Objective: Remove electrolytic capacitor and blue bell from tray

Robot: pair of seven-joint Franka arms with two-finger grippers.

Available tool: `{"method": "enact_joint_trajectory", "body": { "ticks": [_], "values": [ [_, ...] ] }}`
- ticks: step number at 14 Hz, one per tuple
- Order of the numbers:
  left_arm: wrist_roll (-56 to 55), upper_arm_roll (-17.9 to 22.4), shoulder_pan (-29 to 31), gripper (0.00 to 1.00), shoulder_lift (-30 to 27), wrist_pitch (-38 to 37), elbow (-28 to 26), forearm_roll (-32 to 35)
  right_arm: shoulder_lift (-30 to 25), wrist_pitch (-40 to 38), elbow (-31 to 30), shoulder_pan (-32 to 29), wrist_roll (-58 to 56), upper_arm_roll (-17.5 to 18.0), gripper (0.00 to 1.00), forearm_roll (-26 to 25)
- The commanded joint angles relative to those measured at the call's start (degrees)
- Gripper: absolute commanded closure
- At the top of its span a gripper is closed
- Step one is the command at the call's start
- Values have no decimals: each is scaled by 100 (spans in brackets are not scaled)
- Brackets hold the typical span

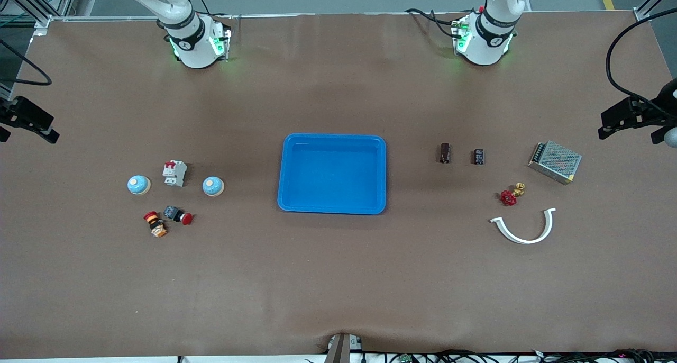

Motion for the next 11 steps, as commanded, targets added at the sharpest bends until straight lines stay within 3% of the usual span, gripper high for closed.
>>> {"method": "enact_joint_trajectory", "body": {
  "ticks": [1, 11],
  "values": [
    [-23, 0, 3, 0, 37, 35, 75, 123, -109, -54, -56, 10, -34, 16, 0, -27],
    [-32, 0, 73, 0, 107, 185, 66, 158, -109, -54, -56, 19, -43, 16, 0, -27]
  ]
}}
